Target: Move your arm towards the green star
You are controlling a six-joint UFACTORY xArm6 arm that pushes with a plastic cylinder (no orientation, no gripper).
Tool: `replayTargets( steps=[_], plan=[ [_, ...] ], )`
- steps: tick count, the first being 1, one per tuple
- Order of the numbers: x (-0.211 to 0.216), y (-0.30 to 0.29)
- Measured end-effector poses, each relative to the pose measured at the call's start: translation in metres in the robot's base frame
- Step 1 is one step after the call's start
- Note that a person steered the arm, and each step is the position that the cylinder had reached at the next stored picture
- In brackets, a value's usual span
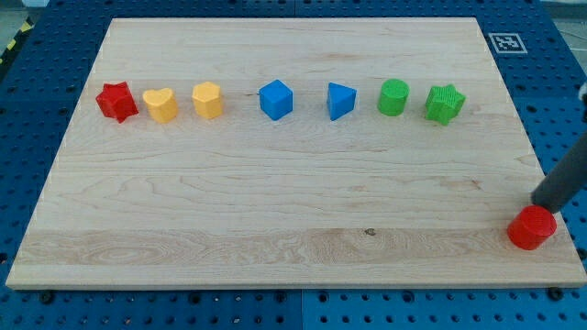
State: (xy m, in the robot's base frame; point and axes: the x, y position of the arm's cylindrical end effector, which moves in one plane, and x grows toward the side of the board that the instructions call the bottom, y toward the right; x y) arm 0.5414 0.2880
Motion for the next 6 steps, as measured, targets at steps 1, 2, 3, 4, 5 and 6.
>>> replayTargets(
  steps=[1, 2, 3, 4, 5, 6],
  plan=[
    [0.014, -0.011],
    [0.023, -0.020],
    [0.014, -0.010],
    [-0.029, -0.003],
    [-0.089, -0.002],
    [-0.155, -0.002]
  ],
)
